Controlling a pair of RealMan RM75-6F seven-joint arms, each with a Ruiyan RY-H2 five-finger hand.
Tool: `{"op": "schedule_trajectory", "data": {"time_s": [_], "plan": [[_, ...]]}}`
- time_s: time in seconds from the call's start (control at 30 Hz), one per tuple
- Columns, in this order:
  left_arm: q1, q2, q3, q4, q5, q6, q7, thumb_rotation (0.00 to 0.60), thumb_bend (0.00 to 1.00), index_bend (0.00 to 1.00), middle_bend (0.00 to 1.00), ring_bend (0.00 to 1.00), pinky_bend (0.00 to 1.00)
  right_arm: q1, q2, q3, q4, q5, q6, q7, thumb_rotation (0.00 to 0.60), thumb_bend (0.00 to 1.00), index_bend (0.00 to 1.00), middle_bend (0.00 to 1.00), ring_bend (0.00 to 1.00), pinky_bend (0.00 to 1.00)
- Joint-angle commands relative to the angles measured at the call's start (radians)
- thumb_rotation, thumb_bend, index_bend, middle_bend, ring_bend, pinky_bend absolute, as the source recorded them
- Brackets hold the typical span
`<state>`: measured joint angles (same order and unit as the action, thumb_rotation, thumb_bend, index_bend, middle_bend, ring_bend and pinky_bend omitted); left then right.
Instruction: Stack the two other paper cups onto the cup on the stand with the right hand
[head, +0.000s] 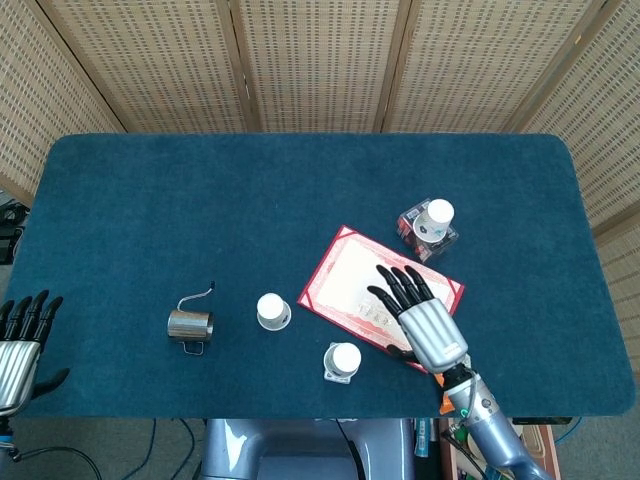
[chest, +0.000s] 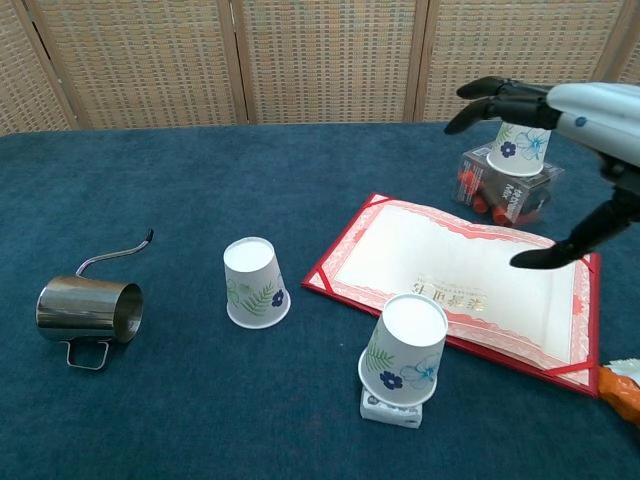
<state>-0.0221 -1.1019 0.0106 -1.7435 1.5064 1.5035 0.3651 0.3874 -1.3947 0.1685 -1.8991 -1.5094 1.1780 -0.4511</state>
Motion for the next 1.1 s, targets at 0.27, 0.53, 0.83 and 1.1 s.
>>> {"op": "schedule_trajectory", "data": {"time_s": [0.27, 0.53, 0.83, 1.1], "plan": [[-0.003, -0.004, 0.002, 0.002, 0.0, -0.007, 0.004, 0.6, 0.18, 0.0, 0.0, 0.0, 0.0, 0.11, -0.102, 0.066, -0.001, 0.171, -0.088, -0.136, 0.6, 0.1, 0.21, 0.0, 0.0, 0.0], [0.002, -0.005, 0.011, 0.01, 0.0, -0.008, 0.002, 0.6, 0.18, 0.0, 0.0, 0.0, 0.0, 0.196, -0.176, 0.099, 0.015, 0.293, -0.12, -0.223, 0.6, 0.1, 0.21, 0.0, 0.0, 0.0], [-0.005, 0.0, 0.007, 0.012, -0.003, -0.017, -0.017, 0.6, 0.18, 0.0, 0.0, 0.0, 0.0, 0.296, -0.28, 0.128, 0.069, 0.403, -0.124, -0.289, 0.6, 0.1, 0.25, 0.0, 0.0, 0.0], [-0.007, 0.0, 0.004, 0.018, -0.001, -0.016, -0.033, 0.6, 0.18, 0.0, 0.0, 0.0, 0.0, 0.357, -0.344, 0.127, 0.136, 0.468, -0.117, -0.303, 0.6, 0.1, 0.25, 0.0, 0.0, 0.0]]}}
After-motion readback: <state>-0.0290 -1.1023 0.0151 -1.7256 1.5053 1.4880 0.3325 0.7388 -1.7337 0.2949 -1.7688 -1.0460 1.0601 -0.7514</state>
